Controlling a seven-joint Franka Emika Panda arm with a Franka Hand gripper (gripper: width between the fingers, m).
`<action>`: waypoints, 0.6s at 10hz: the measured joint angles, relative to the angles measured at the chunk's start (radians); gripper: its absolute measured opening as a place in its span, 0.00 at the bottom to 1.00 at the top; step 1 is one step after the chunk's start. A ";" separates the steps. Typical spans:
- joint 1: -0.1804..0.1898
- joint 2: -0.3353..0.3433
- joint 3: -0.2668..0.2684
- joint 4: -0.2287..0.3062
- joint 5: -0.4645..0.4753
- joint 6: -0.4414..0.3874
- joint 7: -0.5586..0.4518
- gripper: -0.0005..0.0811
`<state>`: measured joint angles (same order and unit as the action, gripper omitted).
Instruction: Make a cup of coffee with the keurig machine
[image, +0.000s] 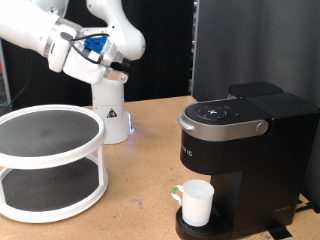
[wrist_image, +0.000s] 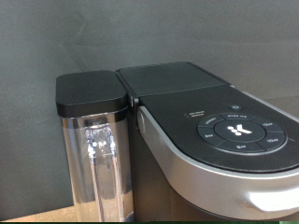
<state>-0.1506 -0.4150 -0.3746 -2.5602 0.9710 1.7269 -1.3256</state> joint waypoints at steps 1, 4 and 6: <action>0.000 0.000 0.000 -0.002 0.004 0.003 0.000 0.99; 0.011 -0.002 0.042 0.004 0.087 0.033 0.026 0.99; 0.030 -0.013 0.103 0.023 0.125 0.084 0.038 0.99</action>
<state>-0.1211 -0.4276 -0.2718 -2.5375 1.0961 1.8105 -1.2874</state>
